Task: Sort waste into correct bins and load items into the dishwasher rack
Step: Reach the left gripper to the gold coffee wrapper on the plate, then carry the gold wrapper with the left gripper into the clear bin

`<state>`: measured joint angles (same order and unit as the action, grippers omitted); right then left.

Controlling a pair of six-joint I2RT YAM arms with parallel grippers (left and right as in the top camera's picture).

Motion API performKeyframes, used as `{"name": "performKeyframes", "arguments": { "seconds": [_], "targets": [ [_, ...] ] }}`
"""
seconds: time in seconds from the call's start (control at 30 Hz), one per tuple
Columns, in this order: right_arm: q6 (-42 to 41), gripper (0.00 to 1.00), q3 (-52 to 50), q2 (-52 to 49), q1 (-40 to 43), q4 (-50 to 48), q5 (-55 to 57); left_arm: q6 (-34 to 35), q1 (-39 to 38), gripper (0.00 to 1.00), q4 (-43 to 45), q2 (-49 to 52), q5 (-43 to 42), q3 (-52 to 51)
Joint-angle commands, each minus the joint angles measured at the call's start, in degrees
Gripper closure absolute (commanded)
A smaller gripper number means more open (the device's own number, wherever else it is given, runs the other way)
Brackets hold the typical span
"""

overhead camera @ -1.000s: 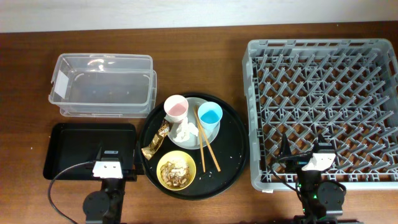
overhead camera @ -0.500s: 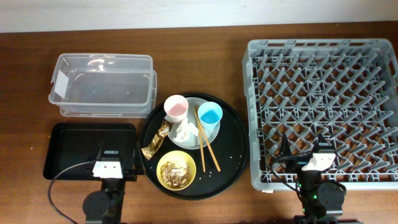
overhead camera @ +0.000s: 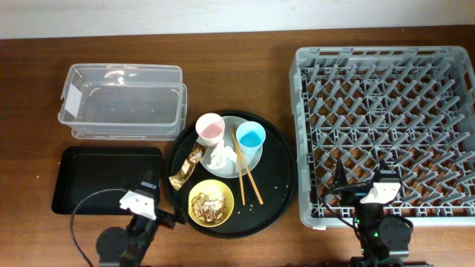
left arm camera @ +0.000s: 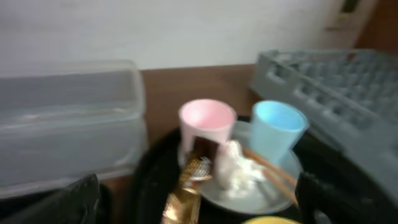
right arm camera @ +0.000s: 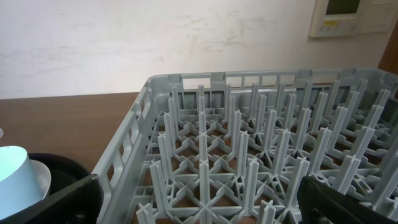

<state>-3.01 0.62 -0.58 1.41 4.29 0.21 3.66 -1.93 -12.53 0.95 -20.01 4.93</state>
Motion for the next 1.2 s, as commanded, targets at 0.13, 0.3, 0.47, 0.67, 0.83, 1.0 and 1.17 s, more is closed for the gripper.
{"name": "performKeyframes", "arguments": {
  "seconds": [0.13, 0.3, 0.47, 0.67, 0.83, 1.0, 1.17],
  "targets": [
    [-0.48, 0.02, -0.31, 0.22, -0.28, 0.28, 0.63, 3.56, -0.15, 0.01, -25.31, 19.91, -2.71, 37.53],
    [-0.48, 0.02, -0.31, 0.22, -0.28, 0.28, 0.63, 3.58, -0.15, 0.01, -39.65, 51.82, -2.73, 53.79],
    [-0.48, 0.02, -0.31, 0.22, -0.28, 0.28, 0.63, -2.82, -2.19, 0.26, -42.40, 68.70, -2.40, 52.72],
    [-0.48, 0.02, -0.31, 0.22, -0.28, 0.28, 0.63, -3.48, -12.46, 0.37, -36.28, 72.87, 16.26, 48.02],
    [-0.48, 0.02, -0.31, 0.22, -0.28, 0.28, 0.63, -3.50, -15.69, 0.37, -17.59, 72.87, 16.55, 36.57],
    [-0.48, 0.02, -0.31, 0.22, -0.28, 0.28, 0.63, -3.50, -15.69, 0.37, -7.39, 73.02, 20.48, 29.86],
    [-0.48, 0.02, -0.31, 0.22, -0.28, 0.28, 0.63, -3.26, -15.69, 0.18, -2.84, 80.15, 20.24, 29.81]
  ]
}}
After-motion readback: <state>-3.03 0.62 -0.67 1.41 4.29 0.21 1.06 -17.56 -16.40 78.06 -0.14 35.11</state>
